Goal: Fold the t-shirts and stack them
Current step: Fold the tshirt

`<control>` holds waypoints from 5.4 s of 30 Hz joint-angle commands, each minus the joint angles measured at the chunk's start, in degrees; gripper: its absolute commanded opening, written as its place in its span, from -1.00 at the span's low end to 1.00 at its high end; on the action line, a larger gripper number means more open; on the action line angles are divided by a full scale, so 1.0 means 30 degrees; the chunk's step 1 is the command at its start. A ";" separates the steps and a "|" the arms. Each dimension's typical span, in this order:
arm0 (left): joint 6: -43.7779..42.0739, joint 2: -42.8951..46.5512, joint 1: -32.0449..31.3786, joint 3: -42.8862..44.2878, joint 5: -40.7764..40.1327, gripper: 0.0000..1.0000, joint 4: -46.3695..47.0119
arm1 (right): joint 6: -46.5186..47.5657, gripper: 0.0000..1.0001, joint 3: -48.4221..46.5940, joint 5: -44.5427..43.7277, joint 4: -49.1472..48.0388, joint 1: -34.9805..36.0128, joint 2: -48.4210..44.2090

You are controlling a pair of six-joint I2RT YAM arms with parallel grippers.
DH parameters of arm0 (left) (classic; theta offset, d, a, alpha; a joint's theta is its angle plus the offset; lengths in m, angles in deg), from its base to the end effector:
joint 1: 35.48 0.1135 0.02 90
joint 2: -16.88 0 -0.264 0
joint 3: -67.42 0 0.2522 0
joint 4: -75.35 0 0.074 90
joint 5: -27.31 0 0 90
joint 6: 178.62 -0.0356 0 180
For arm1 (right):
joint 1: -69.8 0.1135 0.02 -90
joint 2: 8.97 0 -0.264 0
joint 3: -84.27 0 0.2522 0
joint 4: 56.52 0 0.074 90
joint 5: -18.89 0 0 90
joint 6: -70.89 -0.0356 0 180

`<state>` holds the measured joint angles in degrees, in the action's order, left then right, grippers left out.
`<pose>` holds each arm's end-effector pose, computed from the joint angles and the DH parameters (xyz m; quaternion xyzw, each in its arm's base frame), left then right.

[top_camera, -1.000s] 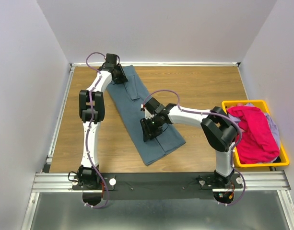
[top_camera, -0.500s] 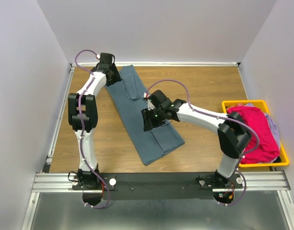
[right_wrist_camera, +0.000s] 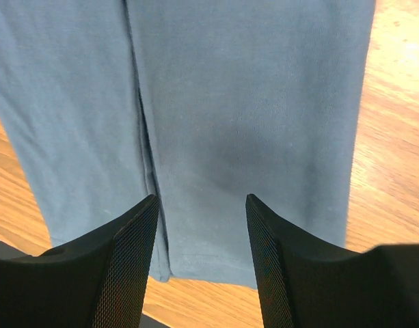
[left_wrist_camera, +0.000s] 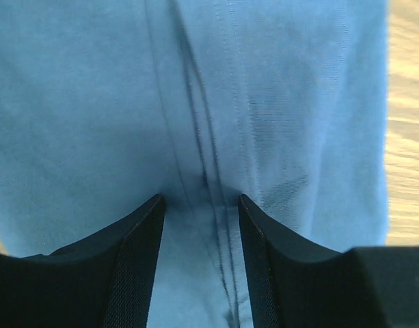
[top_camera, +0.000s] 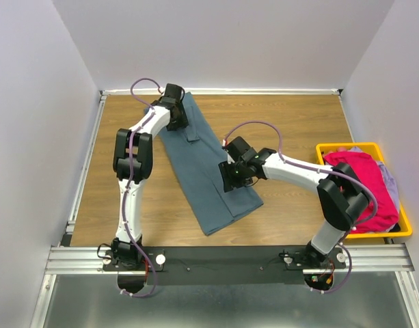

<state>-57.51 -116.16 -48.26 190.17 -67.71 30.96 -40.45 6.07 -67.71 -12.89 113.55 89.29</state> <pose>0.4996 -0.1101 0.1721 -0.1647 0.9377 -0.0746 0.2967 0.2466 0.2390 0.1901 -0.1958 0.9535 0.1467 0.1762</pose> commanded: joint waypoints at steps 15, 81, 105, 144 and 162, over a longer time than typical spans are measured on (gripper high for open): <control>-0.1201 -0.4114 -0.2187 0.5713 0.2900 0.17 0.0598 | -0.0472 0.24 0.1209 -0.0752 -0.1108 -0.0373 -0.1229; 1.0898 1.9413 -1.2850 -2.4553 0.1819 0.70 0.1980 | -0.2847 0.04 0.7477 0.0245 0.1530 -0.2746 -0.5039; 1.3300 1.9119 -1.4491 -2.4055 0.0325 0.37 -0.0365 | -0.2290 -0.94 0.8796 0.1621 0.0327 -0.2746 -0.5594; 1.4179 1.6306 -1.6044 -2.3176 -0.0086 -0.62 -0.2210 | -0.2260 -0.95 0.8913 0.2323 0.0210 -0.2717 -0.6356; 1.3536 2.3068 -1.6982 -2.3060 0.1996 -1.00 -0.6196 | -0.2905 -0.99 0.7016 0.4258 0.5425 -0.2717 -0.8612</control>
<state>-15.69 -52.01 -98.79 121.52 -65.00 17.36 -49.09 31.14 -56.19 -3.12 105.42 64.96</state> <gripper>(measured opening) 0.014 0.014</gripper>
